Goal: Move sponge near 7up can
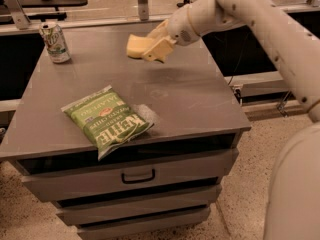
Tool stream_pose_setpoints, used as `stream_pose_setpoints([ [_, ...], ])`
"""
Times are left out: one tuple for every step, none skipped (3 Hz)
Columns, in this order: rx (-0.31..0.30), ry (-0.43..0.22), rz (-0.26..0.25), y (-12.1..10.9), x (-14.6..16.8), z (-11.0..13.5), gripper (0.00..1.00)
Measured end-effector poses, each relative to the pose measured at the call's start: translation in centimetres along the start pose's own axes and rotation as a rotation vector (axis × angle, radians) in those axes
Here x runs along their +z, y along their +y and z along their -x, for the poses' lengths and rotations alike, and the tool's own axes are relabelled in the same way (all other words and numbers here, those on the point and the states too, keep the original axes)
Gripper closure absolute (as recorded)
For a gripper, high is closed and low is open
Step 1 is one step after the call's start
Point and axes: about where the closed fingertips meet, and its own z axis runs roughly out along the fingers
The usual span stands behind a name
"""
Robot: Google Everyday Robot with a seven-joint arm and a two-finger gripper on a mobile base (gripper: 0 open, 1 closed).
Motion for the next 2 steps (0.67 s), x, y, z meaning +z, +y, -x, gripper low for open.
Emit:
stream_pose_setpoints([
  [-0.078,-0.024,0.023,0.0,5.7,5.3,1.0],
  [-0.103,-0.033,0.035,-0.6,10.6,8.3,1.0],
])
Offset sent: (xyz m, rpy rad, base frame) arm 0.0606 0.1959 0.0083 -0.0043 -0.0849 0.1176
